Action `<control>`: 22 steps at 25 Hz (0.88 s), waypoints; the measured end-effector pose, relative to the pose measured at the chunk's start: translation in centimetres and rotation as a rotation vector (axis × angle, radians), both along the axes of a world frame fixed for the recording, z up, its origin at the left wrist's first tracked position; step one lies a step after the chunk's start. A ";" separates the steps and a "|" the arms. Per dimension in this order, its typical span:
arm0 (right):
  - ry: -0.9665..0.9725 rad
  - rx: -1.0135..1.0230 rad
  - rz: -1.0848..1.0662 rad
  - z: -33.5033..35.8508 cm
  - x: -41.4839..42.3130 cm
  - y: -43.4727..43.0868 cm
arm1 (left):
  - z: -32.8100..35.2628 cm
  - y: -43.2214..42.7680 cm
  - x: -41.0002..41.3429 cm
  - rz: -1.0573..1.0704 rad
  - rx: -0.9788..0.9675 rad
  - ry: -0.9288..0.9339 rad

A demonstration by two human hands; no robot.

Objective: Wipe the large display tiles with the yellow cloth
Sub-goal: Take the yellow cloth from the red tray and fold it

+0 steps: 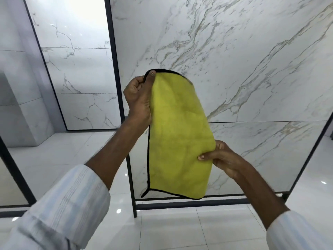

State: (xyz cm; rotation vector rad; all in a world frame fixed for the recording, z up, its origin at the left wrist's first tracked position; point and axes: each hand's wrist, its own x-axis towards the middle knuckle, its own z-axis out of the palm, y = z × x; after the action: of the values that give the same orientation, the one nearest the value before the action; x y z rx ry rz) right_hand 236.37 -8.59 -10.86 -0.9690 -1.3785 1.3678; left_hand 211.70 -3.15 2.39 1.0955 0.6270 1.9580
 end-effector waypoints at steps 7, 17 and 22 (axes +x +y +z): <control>0.381 -0.013 -0.050 4.3 -0.6 -0.3 | -3.6 0.1 -3.7 -0.576 -0.418 0.124; 0.329 -0.177 -0.213 2.4 1.3 0.4 | -11.7 -2.3 -3.1 -0.679 -0.449 0.493; 0.173 -0.311 -0.217 1.0 1.8 1.2 | -11.4 -1.7 -2.1 -0.500 -0.368 0.376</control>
State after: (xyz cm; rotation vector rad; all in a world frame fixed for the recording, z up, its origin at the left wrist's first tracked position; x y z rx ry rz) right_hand 238.19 -7.42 -9.88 -1.1370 -0.9192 1.4861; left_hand 209.57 -4.89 -9.03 1.2454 0.7846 1.1668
